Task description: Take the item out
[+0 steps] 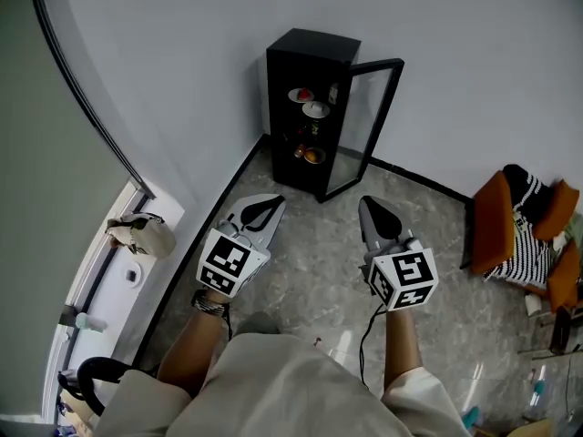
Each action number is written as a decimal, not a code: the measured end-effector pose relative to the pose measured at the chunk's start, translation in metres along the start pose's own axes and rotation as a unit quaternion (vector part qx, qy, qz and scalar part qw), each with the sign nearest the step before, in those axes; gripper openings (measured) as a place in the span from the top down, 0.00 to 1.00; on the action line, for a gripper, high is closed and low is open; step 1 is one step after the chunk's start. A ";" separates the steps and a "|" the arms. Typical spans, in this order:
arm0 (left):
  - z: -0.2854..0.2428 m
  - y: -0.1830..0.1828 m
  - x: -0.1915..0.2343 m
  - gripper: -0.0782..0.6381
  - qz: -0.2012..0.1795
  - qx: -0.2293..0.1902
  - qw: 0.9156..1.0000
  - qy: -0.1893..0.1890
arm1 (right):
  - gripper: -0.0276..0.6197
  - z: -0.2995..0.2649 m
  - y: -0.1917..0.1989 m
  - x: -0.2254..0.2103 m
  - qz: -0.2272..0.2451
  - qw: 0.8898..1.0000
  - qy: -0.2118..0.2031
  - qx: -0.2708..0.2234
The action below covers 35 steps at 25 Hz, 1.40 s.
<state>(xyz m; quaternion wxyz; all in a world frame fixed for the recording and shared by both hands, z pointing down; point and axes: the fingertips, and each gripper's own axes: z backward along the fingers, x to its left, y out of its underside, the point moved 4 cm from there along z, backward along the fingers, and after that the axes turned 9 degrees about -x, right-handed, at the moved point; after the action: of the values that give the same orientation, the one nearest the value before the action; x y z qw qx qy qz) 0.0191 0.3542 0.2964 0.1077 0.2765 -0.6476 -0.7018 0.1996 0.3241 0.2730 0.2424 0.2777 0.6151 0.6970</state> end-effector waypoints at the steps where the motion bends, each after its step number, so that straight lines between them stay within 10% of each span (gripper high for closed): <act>1: -0.004 0.002 0.001 0.89 0.003 0.004 1.000 -0.002 | 0.95 -0.002 0.001 -0.004 -0.002 1.000 -0.001 0.000; 18: -0.137 0.052 0.131 0.89 -0.034 0.022 0.999 -0.006 | 0.95 -0.150 0.030 -0.099 0.023 0.999 0.022 0.012; 35: -0.257 0.097 0.260 0.89 0.033 0.013 0.999 0.030 | 0.95 -0.314 0.063 -0.163 0.012 0.999 0.030 0.026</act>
<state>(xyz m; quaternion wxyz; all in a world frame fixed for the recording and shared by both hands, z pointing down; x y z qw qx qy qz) -0.0798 -0.0104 0.3238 0.1463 0.2776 -0.6619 -0.6807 0.1029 -0.0217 0.2927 0.2083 0.2704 0.6365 0.6917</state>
